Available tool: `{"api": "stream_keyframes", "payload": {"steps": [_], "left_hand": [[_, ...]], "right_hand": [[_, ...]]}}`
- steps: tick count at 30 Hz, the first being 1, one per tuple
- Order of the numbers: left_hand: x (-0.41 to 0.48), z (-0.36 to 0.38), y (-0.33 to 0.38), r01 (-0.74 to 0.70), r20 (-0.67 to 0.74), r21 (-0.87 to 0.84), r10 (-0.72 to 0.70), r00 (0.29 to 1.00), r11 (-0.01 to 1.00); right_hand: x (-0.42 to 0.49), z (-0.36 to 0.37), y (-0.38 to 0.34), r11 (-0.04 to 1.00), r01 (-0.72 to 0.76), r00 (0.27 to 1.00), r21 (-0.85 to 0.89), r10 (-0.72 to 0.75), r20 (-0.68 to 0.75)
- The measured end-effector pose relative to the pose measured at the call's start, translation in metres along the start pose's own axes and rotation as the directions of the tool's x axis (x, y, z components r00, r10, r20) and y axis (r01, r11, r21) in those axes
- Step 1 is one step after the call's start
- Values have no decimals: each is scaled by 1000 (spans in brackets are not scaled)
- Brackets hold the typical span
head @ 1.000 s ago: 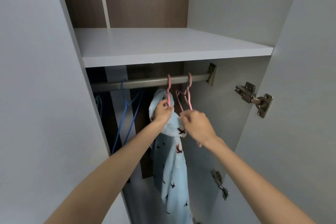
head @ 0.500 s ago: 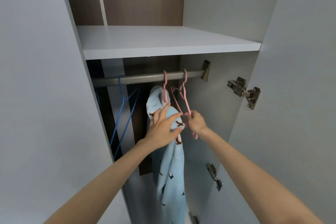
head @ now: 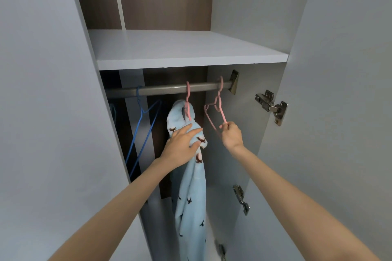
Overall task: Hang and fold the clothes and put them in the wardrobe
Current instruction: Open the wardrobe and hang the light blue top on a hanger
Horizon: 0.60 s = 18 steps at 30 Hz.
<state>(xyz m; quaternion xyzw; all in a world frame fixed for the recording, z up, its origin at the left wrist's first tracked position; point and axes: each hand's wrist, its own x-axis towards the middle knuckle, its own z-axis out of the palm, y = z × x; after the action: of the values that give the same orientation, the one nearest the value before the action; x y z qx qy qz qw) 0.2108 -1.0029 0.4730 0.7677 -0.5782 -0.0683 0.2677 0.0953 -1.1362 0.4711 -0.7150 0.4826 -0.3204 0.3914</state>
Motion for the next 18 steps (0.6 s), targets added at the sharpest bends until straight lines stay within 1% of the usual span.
{"api": "stream_keyframes", "payload": {"steps": [3,9,13,18], "left_hand": [[-5,-7,2,30,-13,-113,-31,999,993],[-23,-21,9,37,-105,-179,-56,993,983],[-44,-27,14,23,-152,-214,-57,987,977],[-94,-35,22,31,-125,-254,-65,990,967]], "right_hand": [[1,-7,-4,1000,10,1000,-15,-10,10],[-7,-13,-7,999,37,999,9,-37,12],[-41,-18,0,999,47,999,-6,-47,8],[-98,-24,7,999,50,999,-11,-50,-1]]}}
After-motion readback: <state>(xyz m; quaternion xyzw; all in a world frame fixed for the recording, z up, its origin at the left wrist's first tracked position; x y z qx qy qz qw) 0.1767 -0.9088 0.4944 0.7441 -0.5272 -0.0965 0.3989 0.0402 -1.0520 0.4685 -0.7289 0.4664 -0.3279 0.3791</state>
